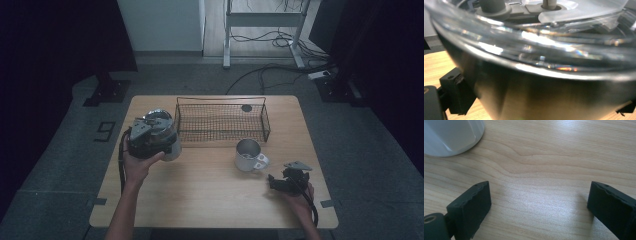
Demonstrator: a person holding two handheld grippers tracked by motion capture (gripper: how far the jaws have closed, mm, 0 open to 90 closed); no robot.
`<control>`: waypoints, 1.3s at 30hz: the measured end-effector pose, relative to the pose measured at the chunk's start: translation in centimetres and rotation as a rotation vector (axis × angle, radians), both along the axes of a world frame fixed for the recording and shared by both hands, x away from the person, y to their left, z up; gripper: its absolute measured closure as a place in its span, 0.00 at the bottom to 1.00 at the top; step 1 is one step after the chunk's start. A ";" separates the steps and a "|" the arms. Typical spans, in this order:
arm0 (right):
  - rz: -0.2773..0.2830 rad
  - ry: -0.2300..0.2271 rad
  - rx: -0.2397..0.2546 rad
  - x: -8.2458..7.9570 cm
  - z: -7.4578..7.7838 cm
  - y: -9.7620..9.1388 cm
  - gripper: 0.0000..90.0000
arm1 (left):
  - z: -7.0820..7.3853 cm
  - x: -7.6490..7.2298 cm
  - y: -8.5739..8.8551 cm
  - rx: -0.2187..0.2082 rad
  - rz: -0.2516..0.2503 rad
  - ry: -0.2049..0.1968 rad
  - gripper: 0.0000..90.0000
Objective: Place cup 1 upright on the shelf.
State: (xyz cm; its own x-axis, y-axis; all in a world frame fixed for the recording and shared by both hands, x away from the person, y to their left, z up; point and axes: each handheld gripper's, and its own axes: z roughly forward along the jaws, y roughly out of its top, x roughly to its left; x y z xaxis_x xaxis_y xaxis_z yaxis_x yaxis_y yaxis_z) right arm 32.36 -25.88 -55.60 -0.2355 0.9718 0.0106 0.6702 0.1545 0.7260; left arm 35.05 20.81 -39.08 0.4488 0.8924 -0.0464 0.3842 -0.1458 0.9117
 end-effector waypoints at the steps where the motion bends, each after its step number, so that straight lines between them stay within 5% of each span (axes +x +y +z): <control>1: 0.000 0.000 0.000 0.0 0.0 0.0 0.05 | 0.1 0.1 -0.1 0.002 -0.002 0.000 0.05; 39: 0.003 0.002 -0.001 0.0 0.0 0.0 0.05 | 1.7 2.5 -2.2 0.014 -0.035 -0.009 0.05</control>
State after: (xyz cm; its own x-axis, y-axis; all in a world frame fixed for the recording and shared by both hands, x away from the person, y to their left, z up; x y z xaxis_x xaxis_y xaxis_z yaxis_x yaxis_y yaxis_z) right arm 32.36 -25.92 -55.59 -0.2385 0.9711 0.0097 0.6708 0.1575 0.7248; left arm 37.56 18.58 -37.37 0.4799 0.8768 -0.0298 0.3709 -0.1719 0.9126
